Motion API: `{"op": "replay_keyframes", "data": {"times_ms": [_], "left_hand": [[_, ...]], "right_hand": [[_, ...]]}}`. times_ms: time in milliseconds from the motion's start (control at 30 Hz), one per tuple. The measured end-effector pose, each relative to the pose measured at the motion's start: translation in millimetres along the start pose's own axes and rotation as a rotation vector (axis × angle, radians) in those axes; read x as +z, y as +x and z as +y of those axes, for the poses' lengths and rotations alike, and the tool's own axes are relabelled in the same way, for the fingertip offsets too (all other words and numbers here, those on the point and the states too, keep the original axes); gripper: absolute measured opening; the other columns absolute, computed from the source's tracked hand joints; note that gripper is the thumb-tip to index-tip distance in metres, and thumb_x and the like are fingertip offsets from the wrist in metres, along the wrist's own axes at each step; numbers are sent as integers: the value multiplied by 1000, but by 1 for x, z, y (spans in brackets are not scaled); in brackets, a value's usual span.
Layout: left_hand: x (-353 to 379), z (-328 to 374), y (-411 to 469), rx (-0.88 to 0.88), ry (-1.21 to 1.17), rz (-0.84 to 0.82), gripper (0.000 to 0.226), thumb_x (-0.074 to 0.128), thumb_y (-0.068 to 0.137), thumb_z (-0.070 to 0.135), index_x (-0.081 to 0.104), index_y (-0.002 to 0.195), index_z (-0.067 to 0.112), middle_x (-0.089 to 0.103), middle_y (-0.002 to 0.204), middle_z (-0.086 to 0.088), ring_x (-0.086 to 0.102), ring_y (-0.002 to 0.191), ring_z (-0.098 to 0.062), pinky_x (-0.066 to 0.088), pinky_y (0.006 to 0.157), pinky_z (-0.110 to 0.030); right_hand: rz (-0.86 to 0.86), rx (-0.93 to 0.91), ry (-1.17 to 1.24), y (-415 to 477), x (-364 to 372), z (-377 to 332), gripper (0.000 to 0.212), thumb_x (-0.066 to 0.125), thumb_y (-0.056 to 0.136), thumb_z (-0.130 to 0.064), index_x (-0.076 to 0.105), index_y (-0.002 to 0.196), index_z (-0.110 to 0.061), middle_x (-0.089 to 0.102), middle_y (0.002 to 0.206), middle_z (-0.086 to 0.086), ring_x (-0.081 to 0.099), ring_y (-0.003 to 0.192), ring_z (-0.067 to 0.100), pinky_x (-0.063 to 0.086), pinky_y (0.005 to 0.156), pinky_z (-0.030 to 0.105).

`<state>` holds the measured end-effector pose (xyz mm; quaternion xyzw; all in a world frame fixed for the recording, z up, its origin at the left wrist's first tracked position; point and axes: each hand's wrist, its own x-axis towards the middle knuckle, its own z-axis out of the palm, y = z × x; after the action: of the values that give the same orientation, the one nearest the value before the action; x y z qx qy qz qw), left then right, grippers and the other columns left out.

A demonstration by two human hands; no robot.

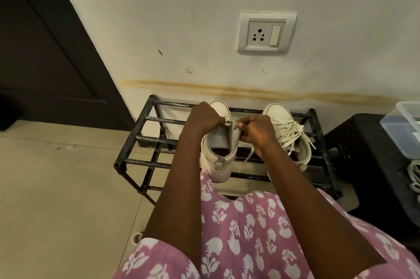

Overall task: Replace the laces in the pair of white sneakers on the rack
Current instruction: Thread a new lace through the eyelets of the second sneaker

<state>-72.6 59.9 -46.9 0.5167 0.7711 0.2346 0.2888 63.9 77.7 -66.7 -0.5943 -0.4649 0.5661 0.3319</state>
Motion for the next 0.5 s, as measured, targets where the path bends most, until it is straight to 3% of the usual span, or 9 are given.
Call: {"op": "replay_keyframes", "data": {"times_ms": [100, 200, 267, 400, 500], "left_hand": [[1, -3, 1, 31, 21, 3, 31, 70, 76, 23, 73, 94, -3, 65, 84, -18, 61, 93, -30, 44, 68, -28], [1, -6, -1, 37, -27, 39, 21, 71, 73, 20, 76, 83, 2, 62, 67, -11, 52, 63, -15, 31, 43, -12], [3, -6, -1, 47, -37, 51, 19, 71, 73, 20, 77, 83, 4, 65, 69, -10, 48, 58, -11, 30, 41, -10], [5, -4, -1, 89, -65, 54, 16, 71, 73, 17, 77, 81, 4, 54, 55, -1, 42, 49, -3, 32, 42, -5], [5, -2, -1, 112, -78, 44, 13, 70, 73, 14, 76, 77, 3, 50, 48, 3, 40, 47, -4, 32, 41, -7]], "right_hand": [[22, 16, 32, 2, 1, 2, 16, 52, 89, 9, 66, 93, 5, 63, 86, 17, 62, 78, 24, 55, 68, 34], [42, 13, 47, 5, 5, 3, 15, 51, 89, 10, 66, 92, 6, 61, 74, 10, 59, 66, 17, 54, 59, 28], [55, 11, 46, 6, 5, 4, 16, 51, 89, 10, 66, 87, 3, 60, 72, 8, 59, 65, 16, 55, 58, 28], [59, 14, 39, 10, 1, 9, 26, 48, 89, 10, 65, 75, -4, 63, 79, 14, 61, 77, 23, 57, 75, 39], [65, 28, 71, 11, -2, 10, 20, 48, 90, 10, 66, 85, 1, 63, 83, 15, 61, 81, 25, 57, 69, 36]]}}
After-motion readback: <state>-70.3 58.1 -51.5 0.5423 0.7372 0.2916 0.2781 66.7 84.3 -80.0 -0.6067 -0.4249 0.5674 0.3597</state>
